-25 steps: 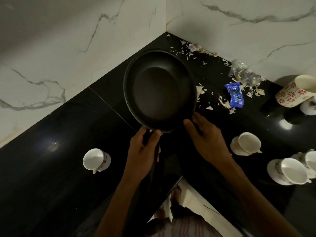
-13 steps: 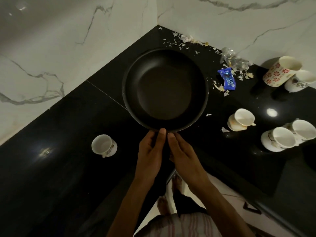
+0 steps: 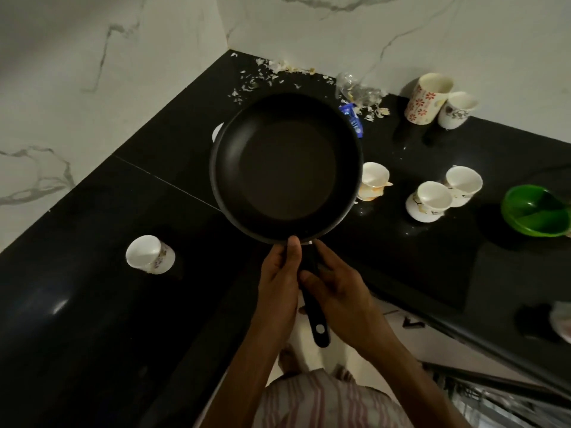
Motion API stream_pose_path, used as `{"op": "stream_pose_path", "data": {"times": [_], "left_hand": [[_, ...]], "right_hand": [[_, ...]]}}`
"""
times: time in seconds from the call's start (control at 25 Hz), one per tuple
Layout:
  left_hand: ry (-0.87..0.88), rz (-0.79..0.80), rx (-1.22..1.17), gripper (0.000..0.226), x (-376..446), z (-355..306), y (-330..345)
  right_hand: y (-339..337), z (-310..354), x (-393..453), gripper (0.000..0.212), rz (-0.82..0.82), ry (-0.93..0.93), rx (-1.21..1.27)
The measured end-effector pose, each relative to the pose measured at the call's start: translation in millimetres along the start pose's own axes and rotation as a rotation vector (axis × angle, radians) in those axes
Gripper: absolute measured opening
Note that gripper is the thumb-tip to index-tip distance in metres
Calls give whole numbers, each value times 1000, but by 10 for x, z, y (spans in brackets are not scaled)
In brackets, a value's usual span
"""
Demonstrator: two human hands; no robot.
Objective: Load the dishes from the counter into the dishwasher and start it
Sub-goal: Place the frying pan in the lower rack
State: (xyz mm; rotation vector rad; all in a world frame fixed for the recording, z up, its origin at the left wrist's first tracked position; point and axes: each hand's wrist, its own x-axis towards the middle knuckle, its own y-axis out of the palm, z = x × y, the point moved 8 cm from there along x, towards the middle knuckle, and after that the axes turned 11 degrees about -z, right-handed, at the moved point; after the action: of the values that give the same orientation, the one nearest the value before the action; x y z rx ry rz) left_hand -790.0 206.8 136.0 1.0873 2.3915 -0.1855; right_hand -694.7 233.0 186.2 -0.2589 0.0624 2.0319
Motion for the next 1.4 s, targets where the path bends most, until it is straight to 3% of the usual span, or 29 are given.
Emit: {"op": "stream_pose_path", "data": {"times": [0.24,0.64,0.92,1.04,1.4], "left_hand": [[-57,-44,-74,61,-386,243,342],[8,-3,-211,45,-991,523,574],[29,133,-247,52,-1278,674,430],[15,188,-231,58,-1420,772,330],[44,299,-152,45,-1906,974,-37]], "right_hand": [[-687,-111,-387,46,-162,-49,-8],[-1291,-432,-1053,40,-274,-21,-136],[-1230,-501,-1484,34,-295,50,-187],[-1113,-622,-1696,17,-254,140,-159],[-863,-738,-2480,40,-455,91,-38]]}}
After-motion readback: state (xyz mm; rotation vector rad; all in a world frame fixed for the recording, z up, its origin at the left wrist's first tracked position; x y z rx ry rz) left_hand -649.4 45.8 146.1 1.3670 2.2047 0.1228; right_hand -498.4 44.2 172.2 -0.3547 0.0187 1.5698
